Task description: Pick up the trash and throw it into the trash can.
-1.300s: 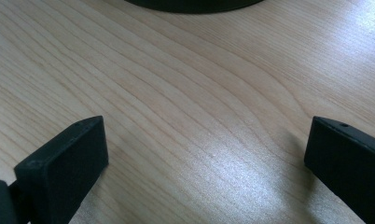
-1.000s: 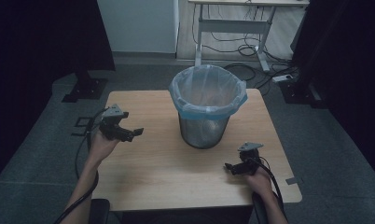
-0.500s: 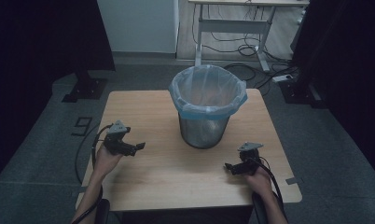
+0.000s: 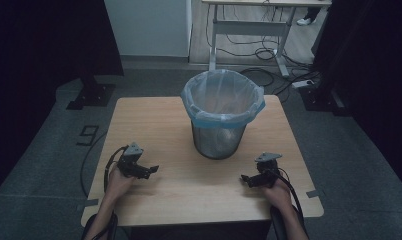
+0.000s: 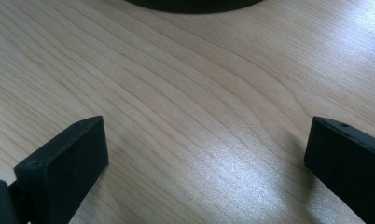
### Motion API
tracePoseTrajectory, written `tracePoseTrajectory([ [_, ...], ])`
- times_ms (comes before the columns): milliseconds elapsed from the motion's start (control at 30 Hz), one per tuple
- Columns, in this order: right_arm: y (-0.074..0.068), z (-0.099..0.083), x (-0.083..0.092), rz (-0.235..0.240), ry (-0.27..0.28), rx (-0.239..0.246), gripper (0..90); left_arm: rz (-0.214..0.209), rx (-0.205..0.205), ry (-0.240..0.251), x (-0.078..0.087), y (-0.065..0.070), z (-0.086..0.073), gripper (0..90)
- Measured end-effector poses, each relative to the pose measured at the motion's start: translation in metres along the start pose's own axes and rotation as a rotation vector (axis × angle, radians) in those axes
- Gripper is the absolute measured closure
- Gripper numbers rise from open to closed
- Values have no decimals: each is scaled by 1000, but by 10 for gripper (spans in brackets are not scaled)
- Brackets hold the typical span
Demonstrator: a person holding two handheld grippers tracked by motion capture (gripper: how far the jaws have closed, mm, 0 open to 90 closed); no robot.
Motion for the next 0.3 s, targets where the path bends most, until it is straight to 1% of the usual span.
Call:
tracePoseTrajectory([
  [33, 0, 0, 0, 0, 0, 0, 0, 4, -10, -20, -2, 1, -2, 0],
  [100, 0, 0, 0, -1, 0, -1, 0, 4, -15, -48, -6, 1, -6, 0],
  [200, 0, 0, 0, -1, 1, -1, 0, -4, -9, -78, -10, 1, -10, 0],
  [300, 0, 0, 0, -1, 1, -1, 0, 2, -26, -116, -14, 3, -14, 0],
])
Point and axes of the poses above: each handheld gripper's, and its own axes: x roughly backward along the jaws, z roughly out of its top, y roughly to its right, the point moved 2 cm from there along -x, roughly forward along the jaws, and after that the axes turned 3 degrees about y, right-handed, at the moved point
